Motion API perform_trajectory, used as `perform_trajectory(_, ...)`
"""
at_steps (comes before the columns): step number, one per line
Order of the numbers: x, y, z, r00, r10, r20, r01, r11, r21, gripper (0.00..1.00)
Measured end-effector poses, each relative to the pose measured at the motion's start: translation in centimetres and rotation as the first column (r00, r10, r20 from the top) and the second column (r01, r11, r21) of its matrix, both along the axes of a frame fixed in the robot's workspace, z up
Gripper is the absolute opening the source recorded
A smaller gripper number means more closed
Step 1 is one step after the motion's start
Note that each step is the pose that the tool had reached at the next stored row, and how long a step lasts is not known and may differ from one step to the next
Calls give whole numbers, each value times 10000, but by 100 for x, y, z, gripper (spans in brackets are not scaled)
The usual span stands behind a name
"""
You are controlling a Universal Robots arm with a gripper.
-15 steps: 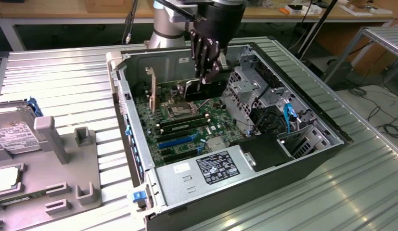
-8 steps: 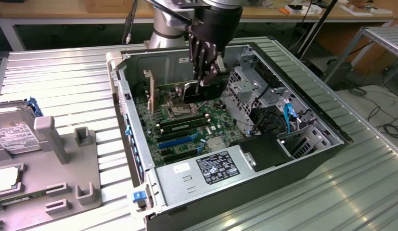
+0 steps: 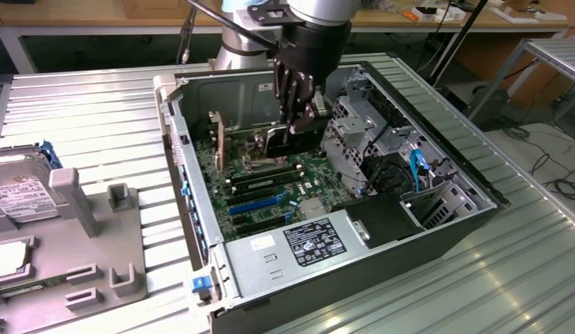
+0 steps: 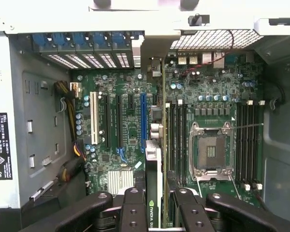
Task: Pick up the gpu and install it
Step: 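Insert the gpu into the slot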
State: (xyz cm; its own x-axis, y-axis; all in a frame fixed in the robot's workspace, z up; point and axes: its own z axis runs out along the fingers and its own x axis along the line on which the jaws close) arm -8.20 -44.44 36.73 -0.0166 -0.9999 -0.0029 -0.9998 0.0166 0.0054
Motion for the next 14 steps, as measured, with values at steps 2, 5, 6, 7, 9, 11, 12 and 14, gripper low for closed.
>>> perform_trajectory(2,-19,-31,-29,10000,2,-1,-2,10000,-1,27)
perform_trajectory(5,-49,-76,-69,10000,1,0,-1,10000,1,27)
perform_trajectory(6,-57,-94,-88,10000,0,0,0,10000,1,27)
perform_trajectory(7,-57,-96,-95,10000,0,0,0,10000,-2,27)
perform_trajectory(9,-57,-97,-127,10000,1,0,-1,10000,0,27)
perform_trajectory(11,-57,-99,-161,10000,1,0,-1,10000,-1,27)
perform_trajectory(12,-57,-101,-173,10000,1,0,-1,10000,0,27)
perform_trajectory(14,-57,-105,-203,10000,0,-1,0,10000,-2,27)
